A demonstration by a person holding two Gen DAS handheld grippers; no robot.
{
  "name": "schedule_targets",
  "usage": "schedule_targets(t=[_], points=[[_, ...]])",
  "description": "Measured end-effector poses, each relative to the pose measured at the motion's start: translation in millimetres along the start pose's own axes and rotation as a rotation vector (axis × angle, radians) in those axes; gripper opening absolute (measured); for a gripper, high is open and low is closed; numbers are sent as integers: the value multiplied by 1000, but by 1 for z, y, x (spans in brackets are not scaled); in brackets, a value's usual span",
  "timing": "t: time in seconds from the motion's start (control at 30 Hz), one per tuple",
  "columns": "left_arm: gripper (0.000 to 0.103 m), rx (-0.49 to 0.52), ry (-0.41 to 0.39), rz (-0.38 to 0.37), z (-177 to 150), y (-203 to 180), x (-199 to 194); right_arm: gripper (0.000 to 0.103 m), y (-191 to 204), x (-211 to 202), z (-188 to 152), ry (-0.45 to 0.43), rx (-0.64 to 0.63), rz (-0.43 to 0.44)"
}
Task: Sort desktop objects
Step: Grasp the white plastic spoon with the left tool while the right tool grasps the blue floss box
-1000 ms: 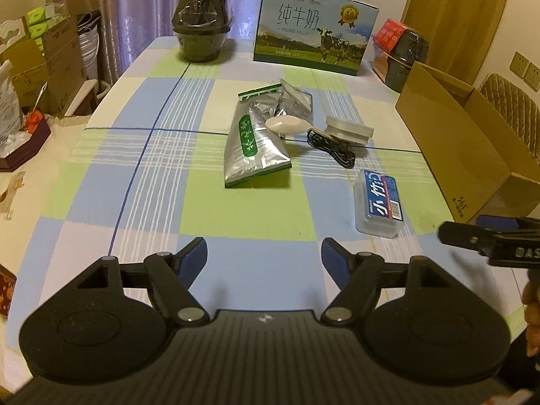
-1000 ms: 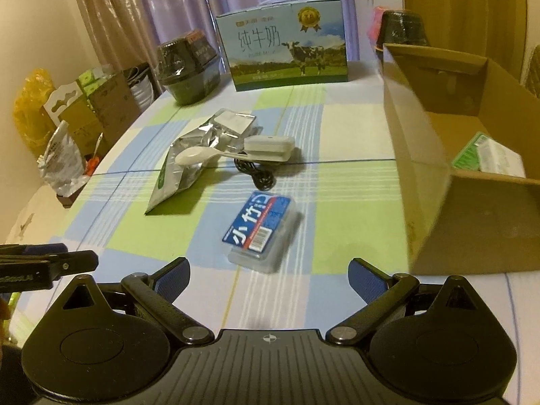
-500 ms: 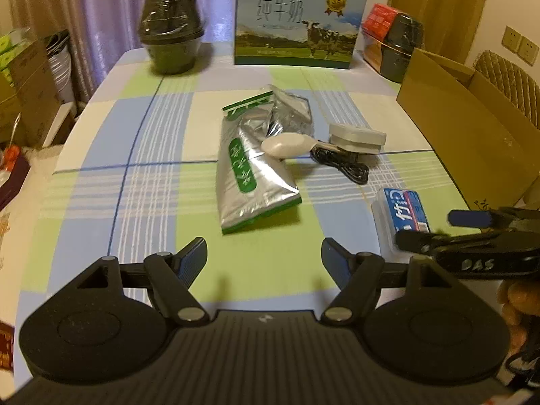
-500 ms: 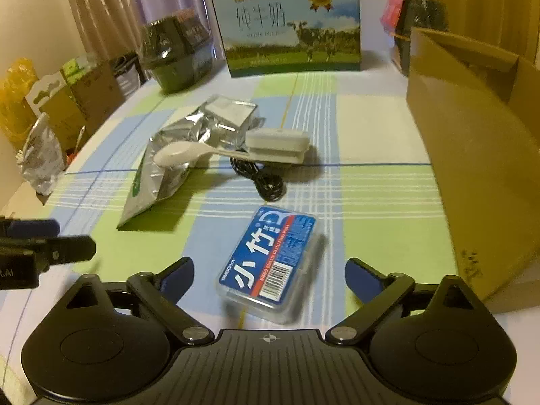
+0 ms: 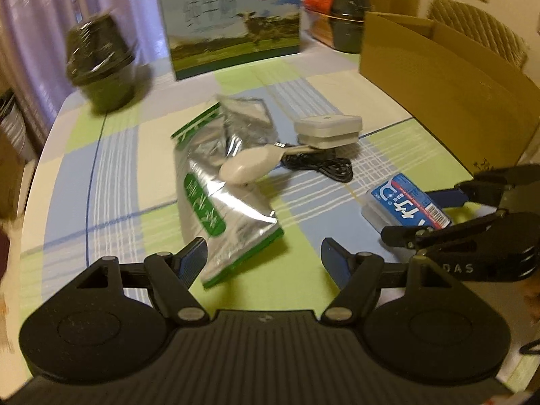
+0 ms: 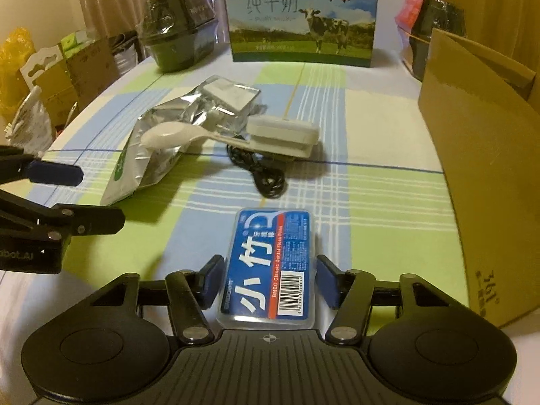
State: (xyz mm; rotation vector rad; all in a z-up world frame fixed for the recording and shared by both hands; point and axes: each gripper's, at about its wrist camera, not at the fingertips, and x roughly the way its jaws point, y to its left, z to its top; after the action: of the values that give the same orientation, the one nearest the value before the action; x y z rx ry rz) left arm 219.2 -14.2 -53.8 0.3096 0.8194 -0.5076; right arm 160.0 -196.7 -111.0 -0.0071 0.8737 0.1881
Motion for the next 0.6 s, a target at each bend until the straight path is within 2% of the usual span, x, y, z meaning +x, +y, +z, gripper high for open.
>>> schedule_targets(t=[0.27, 0.4, 0.6], points=[[66, 184, -46, -13, 28, -6, 20, 55, -11, -8, 19, -40, -14, 9], [61, 271, -55, -23, 44, -9, 36, 55, -15, -9, 24, -47, -19, 16], [61, 338, -8, -25, 58, -8, 68, 55, -18, -10, 24, -43, -22, 15]])
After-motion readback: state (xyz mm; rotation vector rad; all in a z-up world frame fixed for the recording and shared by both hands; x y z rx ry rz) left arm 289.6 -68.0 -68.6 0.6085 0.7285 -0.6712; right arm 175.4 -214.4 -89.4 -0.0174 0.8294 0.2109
